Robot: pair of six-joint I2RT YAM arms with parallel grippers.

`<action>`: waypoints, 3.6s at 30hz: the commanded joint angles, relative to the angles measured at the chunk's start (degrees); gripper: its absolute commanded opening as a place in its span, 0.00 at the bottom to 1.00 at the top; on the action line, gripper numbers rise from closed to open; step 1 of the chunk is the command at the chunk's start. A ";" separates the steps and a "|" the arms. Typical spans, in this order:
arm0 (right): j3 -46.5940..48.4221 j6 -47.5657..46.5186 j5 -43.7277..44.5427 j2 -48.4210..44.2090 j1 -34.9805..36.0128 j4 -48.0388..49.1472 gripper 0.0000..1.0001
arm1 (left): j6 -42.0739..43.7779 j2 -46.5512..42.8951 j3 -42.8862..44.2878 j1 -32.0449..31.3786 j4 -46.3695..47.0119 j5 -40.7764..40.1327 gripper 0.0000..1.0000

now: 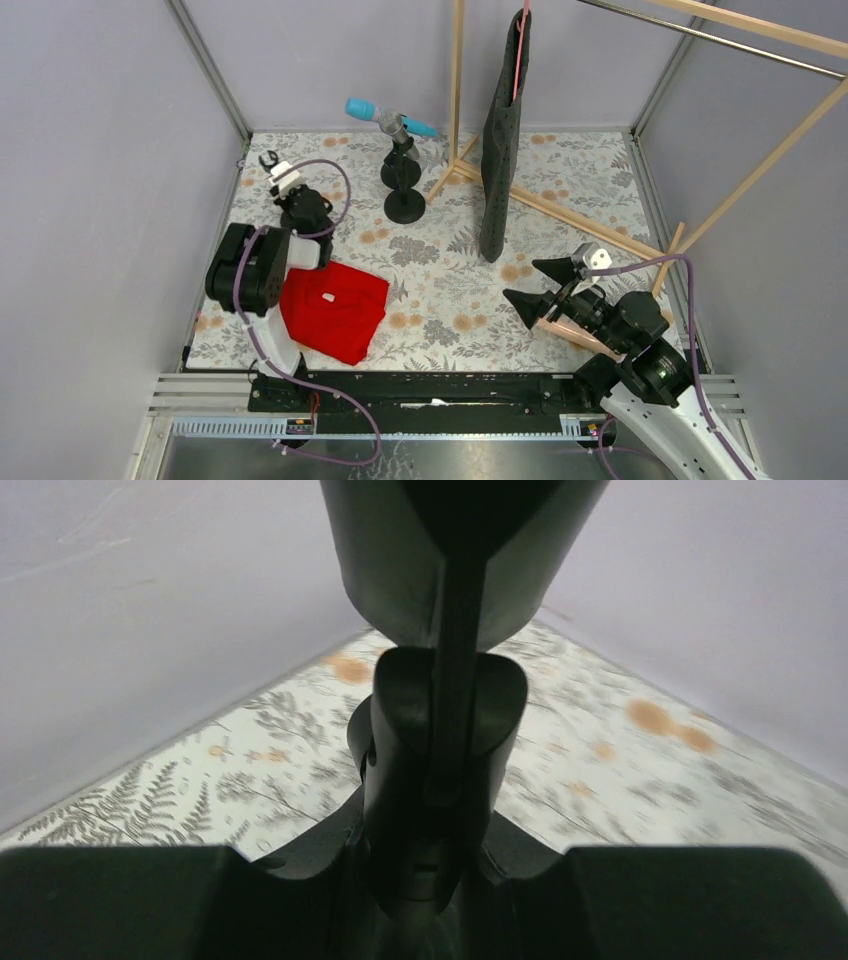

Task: Attach the microphones to the stand

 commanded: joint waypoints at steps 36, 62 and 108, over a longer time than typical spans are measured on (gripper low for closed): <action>10.82 73.80 41.94 29.21 0.15 -42.99 1.00 | -8.02 -37.20 -33.54 -45.65 13.56 59.84 0.00; -2.69 102.17 42.58 31.70 0.04 -41.67 1.00 | -3.80 -22.75 -31.71 -53.51 25.12 64.55 0.00; 0.34 39.57 18.22 49.50 -1.02 -13.57 0.50 | 6.08 -27.40 -32.76 -53.41 15.14 66.47 0.00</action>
